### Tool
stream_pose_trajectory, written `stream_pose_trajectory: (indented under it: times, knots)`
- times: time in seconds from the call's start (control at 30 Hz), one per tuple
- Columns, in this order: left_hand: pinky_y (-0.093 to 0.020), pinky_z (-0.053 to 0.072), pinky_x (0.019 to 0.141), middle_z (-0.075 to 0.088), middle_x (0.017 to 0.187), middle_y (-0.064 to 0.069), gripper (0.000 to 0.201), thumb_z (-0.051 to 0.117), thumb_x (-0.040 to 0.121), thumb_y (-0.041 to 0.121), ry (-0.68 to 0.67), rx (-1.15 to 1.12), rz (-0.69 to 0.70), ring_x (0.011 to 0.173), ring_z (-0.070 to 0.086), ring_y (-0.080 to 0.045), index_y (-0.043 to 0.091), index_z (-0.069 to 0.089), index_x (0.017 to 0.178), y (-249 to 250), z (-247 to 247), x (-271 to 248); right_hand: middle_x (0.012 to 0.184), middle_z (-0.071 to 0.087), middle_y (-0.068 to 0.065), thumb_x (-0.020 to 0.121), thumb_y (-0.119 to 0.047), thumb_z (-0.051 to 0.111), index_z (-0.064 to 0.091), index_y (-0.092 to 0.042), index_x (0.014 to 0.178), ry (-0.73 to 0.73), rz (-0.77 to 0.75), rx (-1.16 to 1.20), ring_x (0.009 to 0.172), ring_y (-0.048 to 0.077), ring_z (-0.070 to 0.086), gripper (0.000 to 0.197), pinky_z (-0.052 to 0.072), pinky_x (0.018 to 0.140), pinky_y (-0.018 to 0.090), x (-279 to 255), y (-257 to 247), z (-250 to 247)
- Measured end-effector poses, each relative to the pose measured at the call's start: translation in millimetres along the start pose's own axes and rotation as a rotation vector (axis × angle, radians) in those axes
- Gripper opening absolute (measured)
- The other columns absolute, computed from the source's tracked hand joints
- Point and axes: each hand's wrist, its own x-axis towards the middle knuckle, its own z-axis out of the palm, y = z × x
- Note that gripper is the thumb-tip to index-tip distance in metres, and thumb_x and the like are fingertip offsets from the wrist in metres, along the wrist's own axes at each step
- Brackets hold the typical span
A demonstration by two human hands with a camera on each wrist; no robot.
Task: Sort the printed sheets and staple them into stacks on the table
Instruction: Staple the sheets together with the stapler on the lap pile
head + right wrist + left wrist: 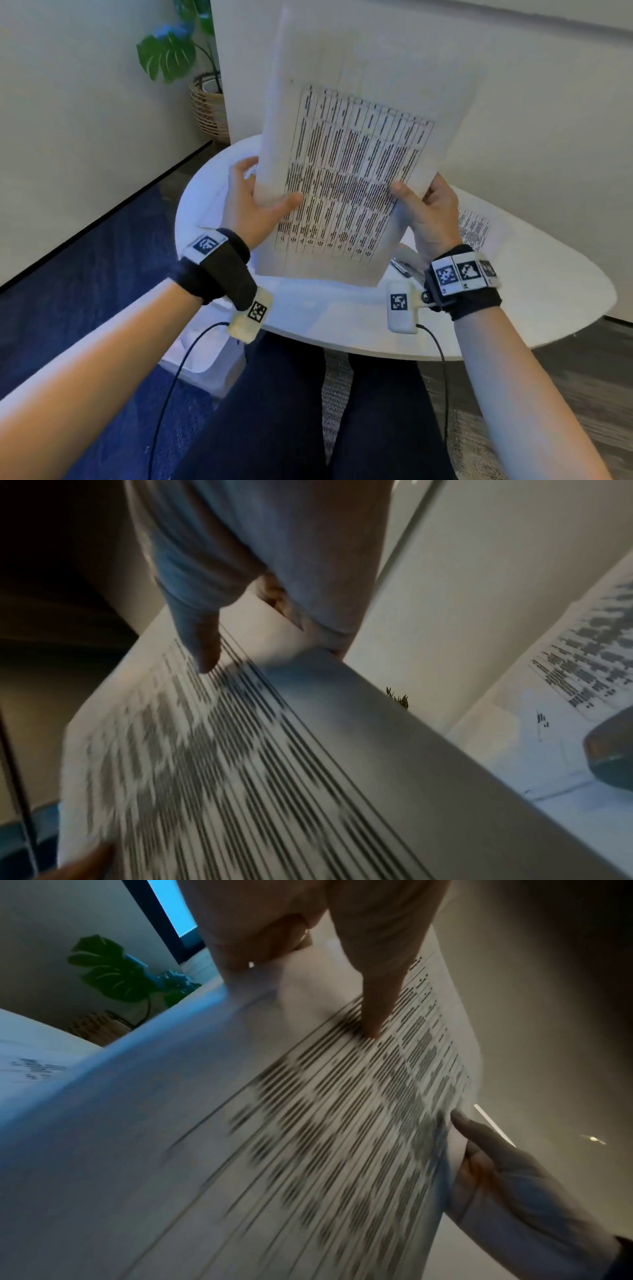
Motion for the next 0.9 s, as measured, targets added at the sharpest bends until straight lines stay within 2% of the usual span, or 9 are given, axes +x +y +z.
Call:
stream_pose_trajectory:
  times: [0.07, 0.2, 0.33, 0.5, 0.57, 0.67, 0.73, 0.83, 0.9]
  knots:
    - [-0.023, 0.054, 0.081, 0.061, 0.113, 0.002, 0.079, 0.081, 0.072, 0.018, -0.029, 0.013, 0.029, 0.098, 0.063, -0.004, 0.016, 0.030, 0.132, 5.5, 3.7, 4.0, 0.094, 0.070, 0.001, 0.082, 0.002, 0.068, 0.061, -0.007, 0.110, -0.055, 0.010, -0.061, 0.083, 0.015, 0.067, 0.031, 0.055, 0.073, 0.030, -2.8, 3.6, -0.3]
    - [-0.042, 0.050, 0.095, 0.061, 0.114, 0.002, 0.056, 0.076, 0.079, 0.019, -0.038, 0.044, 0.086, 0.107, 0.060, -0.013, 0.017, 0.040, 0.121, 5.9, 18.0, -0.5, 0.094, 0.071, -0.005, 0.079, 0.000, 0.071, 0.064, -0.009, 0.107, -0.043, -0.008, -0.114, 0.087, 0.013, 0.068, 0.030, 0.053, 0.073, 0.027, -8.4, 10.9, 4.4]
    - [-0.037, 0.054, 0.088, 0.060, 0.113, -0.004, 0.044, 0.073, 0.080, 0.018, 0.004, -0.048, 0.181, 0.104, 0.062, -0.015, 0.025, 0.039, 0.106, 16.7, 18.9, -1.3, 0.090, 0.072, -0.008, 0.082, 0.001, 0.067, 0.064, -0.013, 0.099, 0.005, -0.072, -0.061, 0.087, 0.011, 0.067, 0.023, 0.054, 0.074, 0.025, -2.8, -2.5, -0.1]
    - [-0.024, 0.055, 0.082, 0.058, 0.106, 0.004, 0.032, 0.060, 0.090, 0.008, -0.029, -0.009, 0.199, 0.094, 0.060, 0.003, 0.017, 0.037, 0.111, 22.4, 15.5, 13.3, 0.098, 0.070, 0.002, 0.086, -0.007, 0.067, 0.064, -0.009, 0.106, -0.032, -0.102, -0.077, 0.091, 0.015, 0.066, 0.021, 0.053, 0.078, 0.029, 5.0, -3.3, -7.4]
    - [-0.025, 0.054, 0.083, 0.059, 0.109, 0.002, 0.028, 0.056, 0.092, 0.006, -0.064, 0.003, 0.170, 0.094, 0.060, 0.001, 0.015, 0.037, 0.112, 22.0, 19.5, 16.3, 0.098, 0.071, 0.002, 0.081, -0.006, 0.072, 0.064, -0.006, 0.108, -0.029, -0.072, -0.096, 0.091, 0.013, 0.068, 0.028, 0.054, 0.077, 0.027, 4.6, -0.7, -4.8]
    - [-0.016, 0.053, 0.076, 0.058, 0.106, 0.005, 0.022, 0.046, 0.096, 0.003, -0.073, 0.005, 0.147, 0.091, 0.058, 0.004, 0.015, 0.037, 0.112, 25.5, 24.2, 16.4, 0.091, 0.072, -0.004, 0.076, -0.003, 0.076, 0.067, -0.006, 0.102, -0.029, -0.083, -0.119, 0.088, 0.010, 0.069, 0.028, 0.054, 0.073, 0.022, 3.9, -1.0, -0.5]
    - [-0.011, 0.051, 0.074, 0.057, 0.105, 0.009, 0.021, 0.042, 0.097, 0.003, -0.073, -0.007, 0.165, 0.092, 0.057, 0.005, 0.016, 0.038, 0.113, 31.4, 25.4, 14.3, 0.089, 0.073, -0.005, 0.074, -0.004, 0.077, 0.068, -0.009, 0.097, -0.023, -0.103, -0.110, 0.090, 0.014, 0.069, 0.026, 0.056, 0.075, 0.026, 5.6, -3.2, 0.6]
    - [-0.016, 0.052, 0.080, 0.057, 0.109, 0.005, 0.023, 0.043, 0.097, 0.004, -0.052, -0.008, 0.196, 0.098, 0.059, -0.004, 0.012, 0.039, 0.118, 31.4, 23.9, 14.3, 0.093, 0.073, -0.002, 0.074, -0.005, 0.077, 0.068, -0.012, 0.095, -0.018, -0.103, -0.088, 0.093, 0.019, 0.069, 0.024, 0.057, 0.080, 0.033, 9.4, -3.3, 0.1]
    - [-0.026, 0.053, 0.086, 0.058, 0.111, 0.003, 0.024, 0.046, 0.097, 0.009, -0.050, 0.028, 0.167, 0.101, 0.059, -0.010, 0.010, 0.041, 0.121, 21.1, 23.8, 16.6, 0.090, 0.072, -0.003, 0.074, -0.008, 0.078, 0.069, -0.017, 0.090, -0.018, -0.073, -0.135, 0.089, 0.014, 0.069, 0.021, 0.056, 0.079, 0.032, 9.7, 2.8, -1.8]
